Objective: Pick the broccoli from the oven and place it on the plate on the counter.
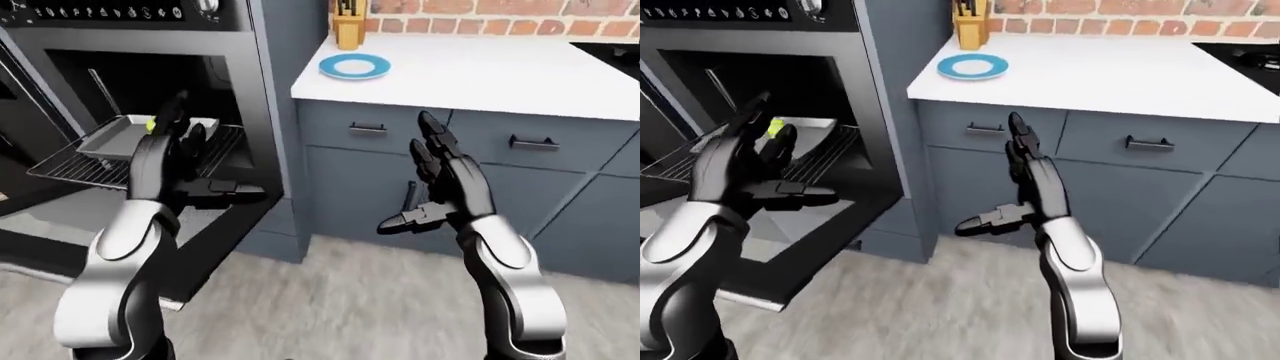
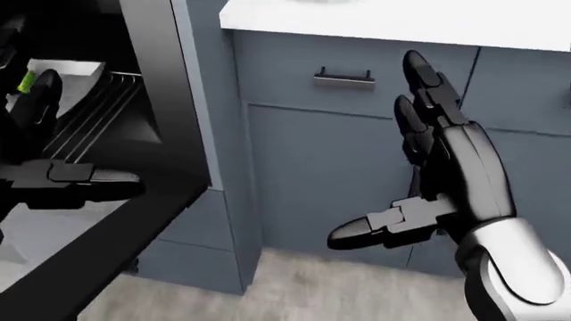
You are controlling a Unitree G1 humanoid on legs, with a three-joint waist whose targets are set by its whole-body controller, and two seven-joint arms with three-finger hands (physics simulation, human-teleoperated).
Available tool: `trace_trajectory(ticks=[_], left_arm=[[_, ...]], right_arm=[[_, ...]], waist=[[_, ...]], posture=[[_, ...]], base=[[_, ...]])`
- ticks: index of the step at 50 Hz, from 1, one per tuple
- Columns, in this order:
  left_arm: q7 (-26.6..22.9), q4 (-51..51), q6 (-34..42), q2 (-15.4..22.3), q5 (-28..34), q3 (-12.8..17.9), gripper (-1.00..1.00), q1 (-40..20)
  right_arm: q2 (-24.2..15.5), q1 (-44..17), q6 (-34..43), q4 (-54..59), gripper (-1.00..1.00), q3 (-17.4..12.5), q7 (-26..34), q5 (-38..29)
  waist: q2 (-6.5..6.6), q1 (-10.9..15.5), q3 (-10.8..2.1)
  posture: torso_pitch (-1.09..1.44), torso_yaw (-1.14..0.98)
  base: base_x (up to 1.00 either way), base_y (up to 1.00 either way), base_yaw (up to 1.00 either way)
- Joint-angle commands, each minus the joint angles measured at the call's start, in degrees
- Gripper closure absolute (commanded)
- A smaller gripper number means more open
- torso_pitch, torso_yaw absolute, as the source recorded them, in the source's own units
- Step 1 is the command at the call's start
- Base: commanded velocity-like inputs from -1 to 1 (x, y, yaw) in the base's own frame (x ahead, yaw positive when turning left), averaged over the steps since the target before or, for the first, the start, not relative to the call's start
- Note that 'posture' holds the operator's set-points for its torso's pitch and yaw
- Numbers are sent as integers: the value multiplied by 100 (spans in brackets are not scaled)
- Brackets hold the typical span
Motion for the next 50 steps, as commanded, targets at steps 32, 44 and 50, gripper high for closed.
trace_trajectory(ticks=[32, 44, 50], left_arm=[[-100, 66, -499, -66, 164, -148, -100, 92], [-145, -74, -394, -185, 332, -249, -100, 104], [-191, -93, -382, -221, 381, -276, -100, 97]], right_arm=[[58, -225, -236, -122, -100, 68, 315, -267], [-35, -215, -257, -104, -100, -72, 355, -254], [-63, -342, -187, -26, -100, -156, 259, -185]], waist=[[111, -145, -113], [258, 81, -188], [-196, -122, -81]], posture=[[0, 0], [0, 0], [0, 0]], base=[[8, 0, 100], [9, 0, 100], [9, 0, 67]])
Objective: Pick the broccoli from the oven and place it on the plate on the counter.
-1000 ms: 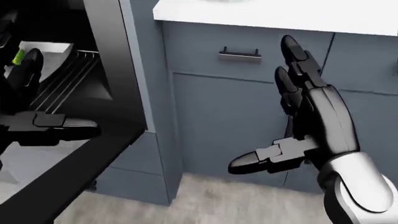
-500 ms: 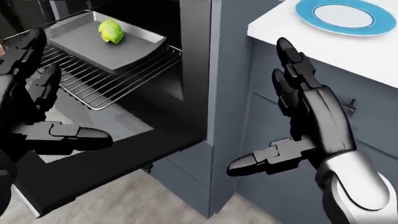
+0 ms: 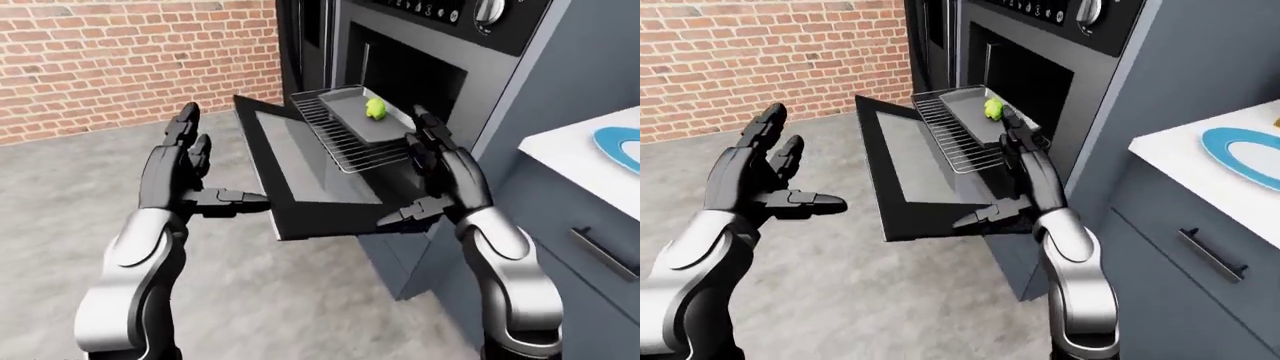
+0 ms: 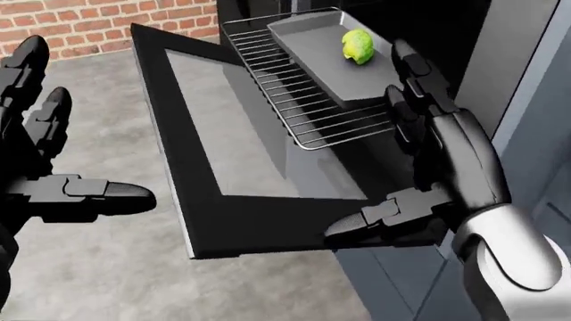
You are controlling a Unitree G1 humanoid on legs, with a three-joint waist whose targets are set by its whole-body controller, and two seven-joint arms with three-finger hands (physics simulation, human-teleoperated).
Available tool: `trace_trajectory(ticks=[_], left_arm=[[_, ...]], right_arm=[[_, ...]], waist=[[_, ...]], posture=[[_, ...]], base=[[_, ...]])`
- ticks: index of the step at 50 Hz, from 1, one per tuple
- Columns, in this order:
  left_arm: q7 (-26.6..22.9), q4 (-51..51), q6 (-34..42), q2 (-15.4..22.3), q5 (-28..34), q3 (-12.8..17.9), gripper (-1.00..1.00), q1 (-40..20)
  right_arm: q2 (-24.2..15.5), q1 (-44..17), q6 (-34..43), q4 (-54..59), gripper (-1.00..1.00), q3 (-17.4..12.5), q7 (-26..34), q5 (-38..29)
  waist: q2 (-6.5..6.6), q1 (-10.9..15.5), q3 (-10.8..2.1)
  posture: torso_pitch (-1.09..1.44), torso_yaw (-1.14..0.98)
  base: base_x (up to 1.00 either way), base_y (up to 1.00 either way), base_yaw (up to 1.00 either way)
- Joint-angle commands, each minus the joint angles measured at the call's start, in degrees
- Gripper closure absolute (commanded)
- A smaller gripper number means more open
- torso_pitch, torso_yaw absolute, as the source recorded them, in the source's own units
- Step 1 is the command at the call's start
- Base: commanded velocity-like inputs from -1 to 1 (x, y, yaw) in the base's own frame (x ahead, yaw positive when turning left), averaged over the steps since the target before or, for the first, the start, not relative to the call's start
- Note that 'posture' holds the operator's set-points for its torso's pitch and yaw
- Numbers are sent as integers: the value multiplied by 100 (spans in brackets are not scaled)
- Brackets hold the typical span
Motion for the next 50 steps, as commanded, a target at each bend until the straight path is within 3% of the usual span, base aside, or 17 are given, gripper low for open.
trace_trajectory(ticks=[1, 2, 3, 4, 11, 19, 22, 23, 24, 25, 32, 38, 40, 41, 42, 45, 50], left_arm=[[-52, -178, -142, -11, -38, -86, -100, -181], [-60, -178, -149, -16, -35, -85, -100, -175], [-60, -196, -139, -20, -34, -82, -100, -174], [-63, -191, -143, -22, -31, -79, -100, -175], [-97, -131, -237, -21, -26, -50, -100, -128], [-117, -66, -300, 1, -51, 3, -100, -112], [-106, -95, -265, 17, -73, 14, -100, -123], [-101, -85, -250, 31, -79, 19, -100, -149], [-89, -135, -173, 47, -100, 35, -100, -184], [-81, -156, -142, 57, -114, 42, -100, -202], [-75, -165, -144, 89, -164, 89, -100, -185], [-86, -62, -280, 98, -175, 103, -100, -135], [-86, -65, -280, 107, -196, 131, -100, -121], [-88, -48, -302, 111, -201, 138, -100, -111], [-84, -63, -284, 117, -213, 147, -100, -111], [-84, -66, -270, 144, -246, 181, -100, -121], [-56, -126, -165, 217, -341, 260, -100, -173]], right_arm=[[-59, -104, -167, -200, -100, -182, -130, 51], [-68, -106, -188, -194, -100, -183, -144, 75], [-76, -97, -189, -217, -100, -163, -153, 90], [-82, -97, -205, -224, -100, -159, -159, 110], [-82, -89, -305, -178, -100, -87, -190, 77], [-55, -118, -368, -105, -100, -44, -195, 30], [-64, -120, -321, -177, -100, -26, -165, 8], [-77, -138, -296, -185, -100, -44, -154, 1], [-88, -153, -250, -217, -100, -45, -148, -11], [-95, -170, -217, -248, -100, -45, -137, -18], [-63, -141, -225, -346, -100, -24, -13, -69], [-51, -142, -251, -311, -100, 5, 3, -85], [-31, -128, -302, -268, -100, 36, 5, -104], [-24, -123, -327, -242, -100, 52, 11, -115], [-18, -125, -328, -236, -100, 59, 15, -122], [-5, -161, -283, -249, -100, 73, 15, -139], [-48, -267, -96, -395, -100, 0, 7, -129]], waist=[[-66, -99, -181], [-241, -179, -210], [133, -160, -75], [21, -97, -45], [909, -133, 21], [657, 26, -144], [297, 58, -238], [-3, 13, -329], [224, -57, -166], [100, -12, -50], [129, -53, -79], [407, -7, -143], [720, 7, -258], [538, 58, -59], [668, -7, -11], [552, 154, -164], [492, 32, -33]], posture=[[0, 0], [0, 0], [0, 0], [0, 0], [0, 0], [0, 0], [0, 0], [0, 0], [0, 0], [0, 0], [0, 0], [0, 0], [0, 0], [0, 0], [0, 0], [0, 0], [0, 0]], base=[[20, -5, 0], [27, -9, 0], [30, -11, 0], [45, -29, 0], [50, -34, 0], [50, -34, 0], [50, -34, 0], [49, -34, 0], [49, -34, 0], [49, -26, 0], [24, -2, 71], [20, 0, 100], [19, 0, 100], [20, 0, 100], [20, 0, 100], [20, 0, 100], [7, 4, 20]])
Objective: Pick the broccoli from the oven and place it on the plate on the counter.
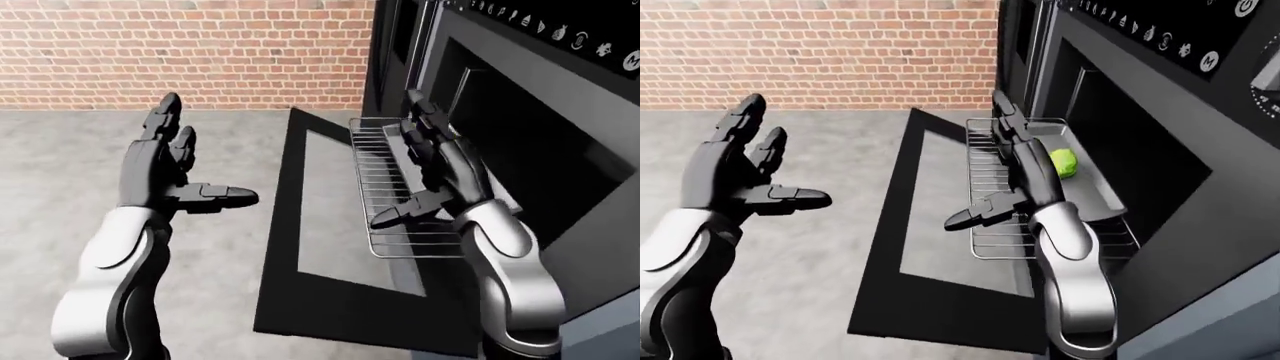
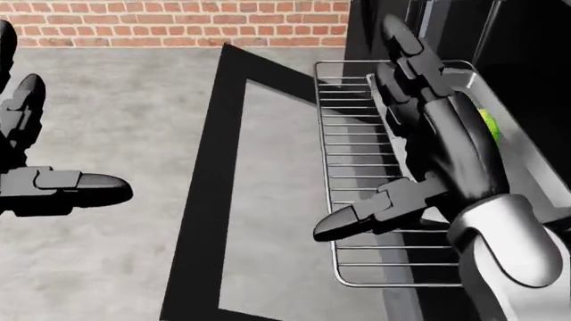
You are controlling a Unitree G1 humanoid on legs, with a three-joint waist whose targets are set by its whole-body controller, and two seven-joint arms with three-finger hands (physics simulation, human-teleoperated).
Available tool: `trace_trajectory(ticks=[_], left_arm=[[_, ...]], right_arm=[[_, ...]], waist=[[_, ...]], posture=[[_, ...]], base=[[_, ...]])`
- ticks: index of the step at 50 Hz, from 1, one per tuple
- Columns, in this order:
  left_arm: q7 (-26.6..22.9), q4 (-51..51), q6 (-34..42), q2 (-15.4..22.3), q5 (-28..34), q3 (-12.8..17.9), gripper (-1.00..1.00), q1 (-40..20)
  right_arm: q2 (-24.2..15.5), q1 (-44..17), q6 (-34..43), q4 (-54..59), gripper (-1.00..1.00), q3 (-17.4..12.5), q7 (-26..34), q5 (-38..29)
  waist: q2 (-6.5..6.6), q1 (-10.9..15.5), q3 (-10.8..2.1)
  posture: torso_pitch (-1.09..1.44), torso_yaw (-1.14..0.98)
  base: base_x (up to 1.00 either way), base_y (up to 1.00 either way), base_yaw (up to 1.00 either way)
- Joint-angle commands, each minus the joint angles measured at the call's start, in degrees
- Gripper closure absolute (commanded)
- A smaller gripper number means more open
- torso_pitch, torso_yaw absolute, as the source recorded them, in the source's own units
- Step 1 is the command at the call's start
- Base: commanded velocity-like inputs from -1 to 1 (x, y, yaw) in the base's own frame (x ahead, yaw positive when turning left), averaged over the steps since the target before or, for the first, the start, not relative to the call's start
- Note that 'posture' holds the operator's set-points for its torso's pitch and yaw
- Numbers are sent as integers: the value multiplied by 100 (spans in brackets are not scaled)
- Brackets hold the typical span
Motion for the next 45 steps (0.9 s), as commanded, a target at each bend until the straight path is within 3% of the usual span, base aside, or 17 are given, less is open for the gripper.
trace_trajectory(ticks=[1, 3, 5, 8, 9, 14, 17, 18, 19, 22, 27, 28, 31, 32, 33, 37, 45], left_arm=[[-32, -84, -64, 20, -116, -85, -100, -137], [-8, -115, -12, 36, -139, -90, -100, -173], [15, -144, 38, 52, -159, -97, -100, -210], [28, -183, 79, 70, -182, -83, -100, -214], [37, -201, 108, 74, -191, -82, -100, -228], [36, -145, 69, 87, -186, -94, -100, -246], [12, -109, 9, 91, -178, -88, -100, -213], [8, -87, -6, 96, -175, -83, -100, -213], [2, -66, -41, 92, -166, -89, -100, -195], [-6, -101, -24, 85, -162, -94, -100, -174], [-11, -109, -37, 78, -161, -86, -100, -146], [-15, -80, -55, 81, -154, -87, -100, -153], [-21, -68, -73, 76, -147, -89, -100, -148], [-30, -49, -89, 82, -145, -84, -100, -146], [-33, -39, -96, 84, -144, -80, -100, -149], [-21, -82, -12, 118, -182, -36, -100, -198], [1, -100, 26, 149, -226, -20, -100, -225]], right_arm=[[-69, -77, -14, -168, -100, -151, -67, -16], [-89, -110, 27, -197, -100, -175, -71, 7], [-123, -179, 110, -249, -100, -230, -83, 57], [-202, -269, 285, -345, -100, -307, -112, 127], [-223, -288, 296, -335, -100, -325, -117, 146], [-260, -344, 334, -321, -100, -310, -164, 164], [-265, -411, 345, -257, -100, -278, -196, 149], [-261, -418, 359, -263, -100, -269, -203, 146], [-255, -422, 360, -259, -100, -267, -208, 148], [-227, -410, 316, -222, -100, -246, -235, 148], [-213, -387, 246, -177, -100, -212, -236, 121], [-203, -379, 213, -175, -100, -201, -232, 116], [-197, -375, 173, -120, -100, -186, -222, 72], [-201, -401, 222, -125, -100, -186, -230, 55], [-202, -416, 242, -136, -100, -186, -229, 52], [-226, -530, 324, -123, -100, -212, -225, 56], [-315, -798, 523, -60, -100, -267, -259, 83]], waist=[[15, -66, -80], [-243, -96, -185], [-53, -130, -173], [25, -234, -235], [44, -257, -335], [237, -272, -239], [521, -246, -183], [363, -217, -208], [482, -257, -242], [550, -209, -312], [373, -184, -273], [336, -176, -188], [-271, -82, -149], [-290, -4, -213], [-143, -93, -95], [151, -164, -147], [111, -271, -234]], posture=[[0, 0], [0, 0], [0, 0], [0, 0], [0, 0], [0, 0], [0, 0], [0, 0], [0, 0], [0, 0], [0, 0], [0, 0], [0, 0], [0, 0], [0, 0], [0, 0], [0, 0]], base=[[0, 0, 0], [0, 0, 0], [0, 0, 0], [0, 0, 0], [0, -10, 0], [0, -10, 0], [0, -13, 0], [0, -23, 0], [0, -33, 0], [0, -45, 0], [0, -46, 0], [0, 0, 0], [0, 0, 0], [0, 0, 0], [0, 0, 0], [0, 0, 0], [0, 0, 0]])
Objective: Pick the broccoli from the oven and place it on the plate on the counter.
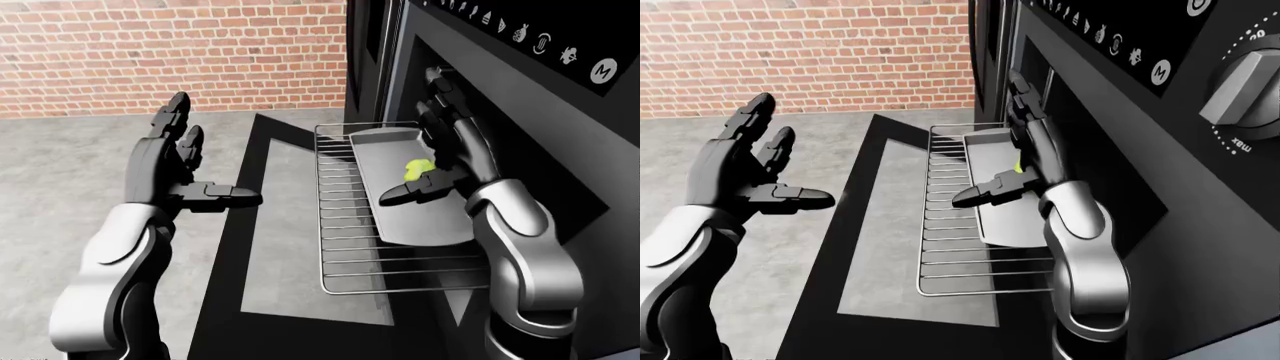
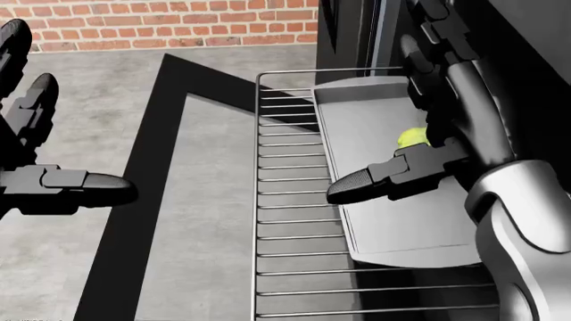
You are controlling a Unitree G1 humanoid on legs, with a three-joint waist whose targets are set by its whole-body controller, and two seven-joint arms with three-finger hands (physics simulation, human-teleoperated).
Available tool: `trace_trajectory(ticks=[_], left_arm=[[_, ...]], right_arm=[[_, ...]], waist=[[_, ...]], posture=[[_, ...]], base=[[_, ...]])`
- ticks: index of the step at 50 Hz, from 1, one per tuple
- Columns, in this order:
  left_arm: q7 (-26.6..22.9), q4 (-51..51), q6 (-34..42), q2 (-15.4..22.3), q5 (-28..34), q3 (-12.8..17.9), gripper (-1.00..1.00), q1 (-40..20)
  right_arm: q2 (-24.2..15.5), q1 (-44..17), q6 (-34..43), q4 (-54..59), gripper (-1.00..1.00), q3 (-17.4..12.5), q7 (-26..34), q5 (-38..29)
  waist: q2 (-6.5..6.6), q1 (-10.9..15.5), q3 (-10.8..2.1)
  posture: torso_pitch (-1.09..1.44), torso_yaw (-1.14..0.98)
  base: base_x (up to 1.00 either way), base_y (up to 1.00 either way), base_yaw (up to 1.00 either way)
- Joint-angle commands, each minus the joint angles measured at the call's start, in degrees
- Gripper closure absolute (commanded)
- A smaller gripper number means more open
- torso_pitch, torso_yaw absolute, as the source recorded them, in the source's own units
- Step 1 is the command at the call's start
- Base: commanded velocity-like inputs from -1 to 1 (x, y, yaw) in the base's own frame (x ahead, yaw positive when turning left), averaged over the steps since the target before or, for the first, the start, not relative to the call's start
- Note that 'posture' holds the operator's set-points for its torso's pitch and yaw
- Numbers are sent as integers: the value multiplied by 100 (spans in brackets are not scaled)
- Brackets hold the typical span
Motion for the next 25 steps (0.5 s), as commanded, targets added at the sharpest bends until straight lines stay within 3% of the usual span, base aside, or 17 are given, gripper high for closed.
trace_trajectory(ticks=[1, 2, 3, 7, 9, 11, 16, 25], left_arm=[[9, -107, -170, 56, 3, 34, -100, -114], [12, -105, -160, 61, -2, 40, -100, -124], [10, -115, -140, 72, -12, 54, -100, -133], [6, -84, -193, 74, -7, 47, -100, -108], [-2, -60, -201, 84, -10, 58, -100, -119], [-20, -66, -238, 80, -17, 74, -100, -69], [-36, -117, -204, 106, -101, 140, -100, -66], [-106, -200, -175, 157, -70, 120, -100, -31]], right_arm=[[-42, -161, -129, -67, -100, -30, -31, 9], [-51, -189, -110, -49, -100, -23, -38, 5], [-59, -219, -97, -32, -100, -23, -44, 4], [-68, -277, -139, 43, -100, 19, -24, -3], [-84, -344, -127, 104, -100, 22, -11, -16], [-106, -412, -137, 203, -100, 28, 5, -43], [-250, -634, -49, 459, -100, 79, 152, -246], [-661, -1400, -211, 1517, -100, 221, 907, -1457]], waist=[[-9, 1, -104], [-13, 1, -109], [-5, 2, -238], [24, -15, 67], [9, -22, -88], [1, -20, -112], [-13, -17, -122], [-19, -17, -102]], posture=[[0, 0], [0, 0], [0, 0], [0, 0], [0, 0], [0, 0], [0, 0], [0, 0]], base=[[0, 0, 0], [1, 0, 0], [10, 0, 0], [10, 0, 0], [0, 0, 0], [0, 0, 0], [0, 0, 0], [0, 0, 0]])
